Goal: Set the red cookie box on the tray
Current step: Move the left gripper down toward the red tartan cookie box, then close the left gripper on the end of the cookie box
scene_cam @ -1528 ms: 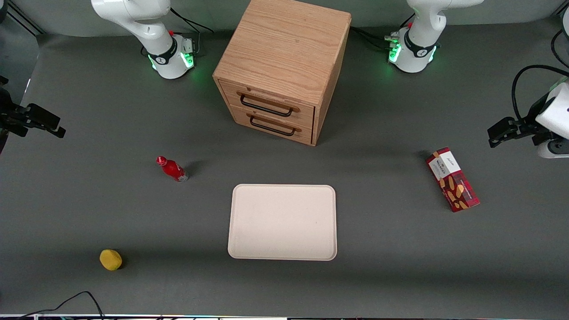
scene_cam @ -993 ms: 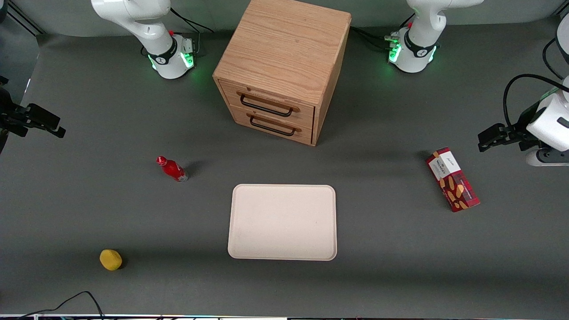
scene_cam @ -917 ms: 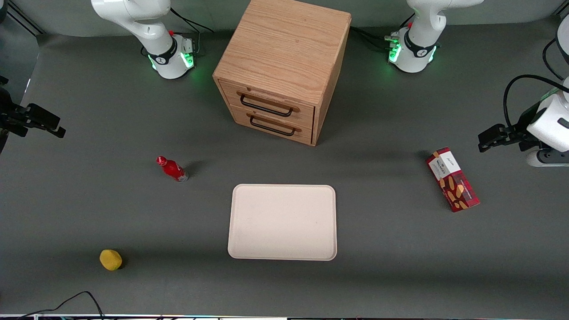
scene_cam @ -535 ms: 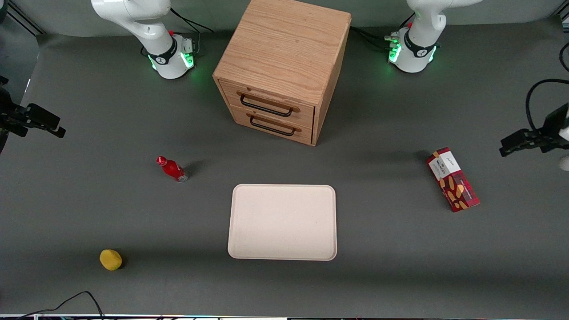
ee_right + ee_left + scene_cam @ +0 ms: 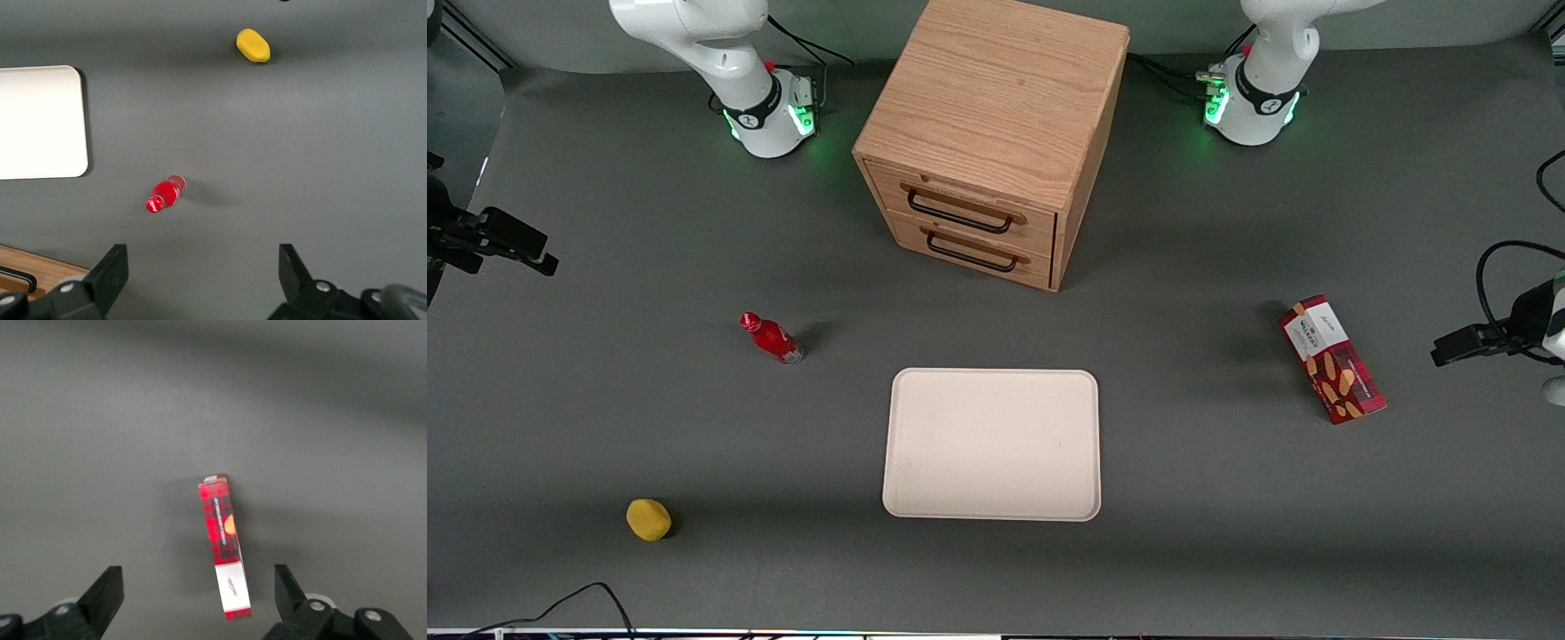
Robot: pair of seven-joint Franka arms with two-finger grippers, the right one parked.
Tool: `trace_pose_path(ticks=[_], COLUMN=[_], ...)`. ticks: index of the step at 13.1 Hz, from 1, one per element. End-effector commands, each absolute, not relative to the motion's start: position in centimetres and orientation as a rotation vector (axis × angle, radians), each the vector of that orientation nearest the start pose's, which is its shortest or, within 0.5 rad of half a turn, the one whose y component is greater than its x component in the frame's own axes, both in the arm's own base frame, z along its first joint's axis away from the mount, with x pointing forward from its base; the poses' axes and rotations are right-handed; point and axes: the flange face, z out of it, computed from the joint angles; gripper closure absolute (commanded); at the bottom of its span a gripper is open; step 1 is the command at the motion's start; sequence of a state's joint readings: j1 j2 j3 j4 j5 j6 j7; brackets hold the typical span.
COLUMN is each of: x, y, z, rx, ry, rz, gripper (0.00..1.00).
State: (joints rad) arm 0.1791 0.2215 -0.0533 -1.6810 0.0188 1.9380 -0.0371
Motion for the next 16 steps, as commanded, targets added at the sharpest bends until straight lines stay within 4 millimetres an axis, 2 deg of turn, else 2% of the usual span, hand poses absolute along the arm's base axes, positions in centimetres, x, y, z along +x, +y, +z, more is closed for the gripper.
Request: trace_pose_path(ticks=[1,4,7,9,14,16], x=[61.7,60.4,60.1,60.5,60.9,60.3], y=[8.6,8.1,6.0,4.8,5.3,5.4], z=[43.5,38.2,32.6,30.4,26.4,24.9], rx=[-3.125,-3.135,-3.128,-3.124,-3.131,-3.132], ry=[-0.253,-0.325,-0.438,-0.483,-0.464,-0.459], rz=[-0.037,-0.040,-0.027,-0.001,-0.014,-0.024], gripper=[0.00,0.00,0.00,0.00,0.00,0.00])
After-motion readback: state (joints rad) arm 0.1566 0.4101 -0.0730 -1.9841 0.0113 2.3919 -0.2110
